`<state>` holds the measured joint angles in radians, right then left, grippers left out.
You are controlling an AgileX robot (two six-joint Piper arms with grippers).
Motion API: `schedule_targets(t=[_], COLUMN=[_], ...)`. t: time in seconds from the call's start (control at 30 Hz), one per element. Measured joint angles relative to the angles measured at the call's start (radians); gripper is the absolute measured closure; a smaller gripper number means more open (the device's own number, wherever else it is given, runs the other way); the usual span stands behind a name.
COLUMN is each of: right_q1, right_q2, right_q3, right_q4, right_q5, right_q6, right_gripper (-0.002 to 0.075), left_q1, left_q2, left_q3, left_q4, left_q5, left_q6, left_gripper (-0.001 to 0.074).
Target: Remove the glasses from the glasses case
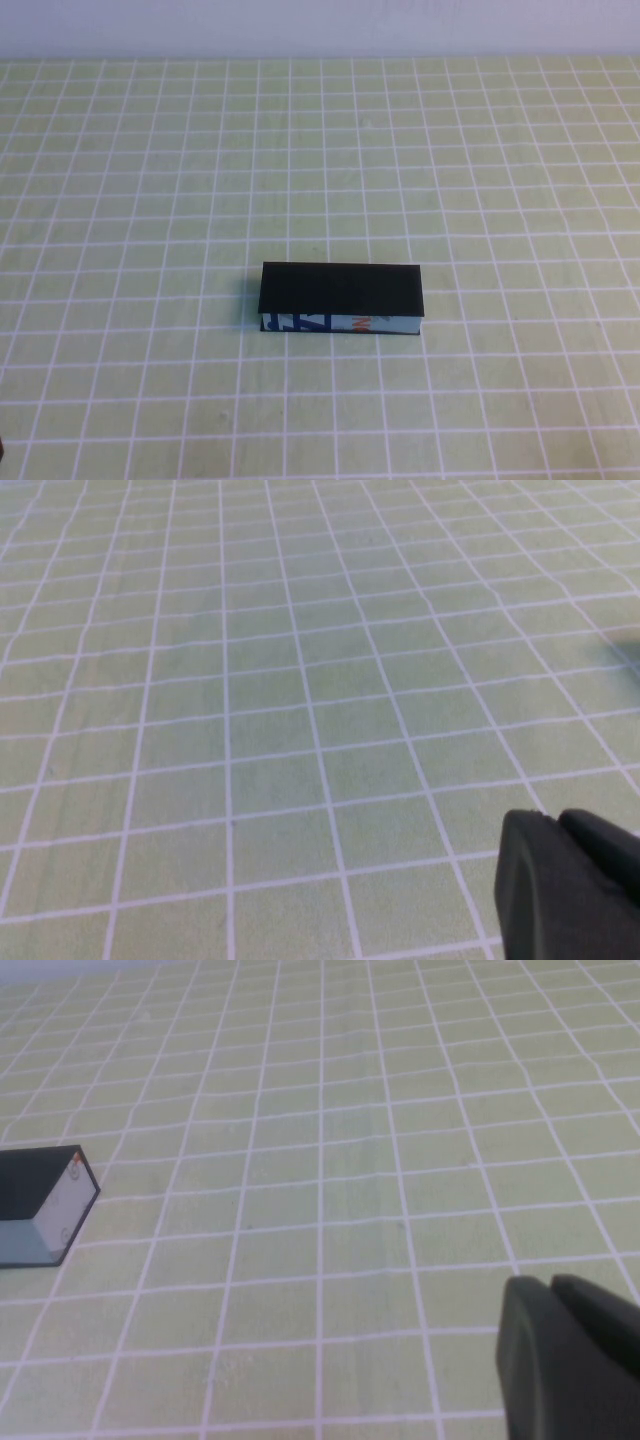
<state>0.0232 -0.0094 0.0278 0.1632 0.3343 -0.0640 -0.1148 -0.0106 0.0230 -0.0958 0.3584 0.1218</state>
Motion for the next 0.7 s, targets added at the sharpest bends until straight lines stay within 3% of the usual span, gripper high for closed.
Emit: schedule_targets(t=[0.4, 0.7], right_q1=[0.000, 0.000], right_q2=[0.000, 0.000], right_q3=[0.000, 0.000], right_q4=[0.000, 0.000], right_q5=[0.000, 0.000], right_q6=[0.000, 0.000], right_gripper=[0.0743, 0.0743], left_q1=[0.000, 0.000], left_q2=[0.000, 0.000], left_q3=[0.000, 0.002], left_q4=[0.023, -0.396], left_q5=[-0.018, -0.214], left_q6=[-0.002, -0.122], left_gripper=[0.0739, 0.0739])
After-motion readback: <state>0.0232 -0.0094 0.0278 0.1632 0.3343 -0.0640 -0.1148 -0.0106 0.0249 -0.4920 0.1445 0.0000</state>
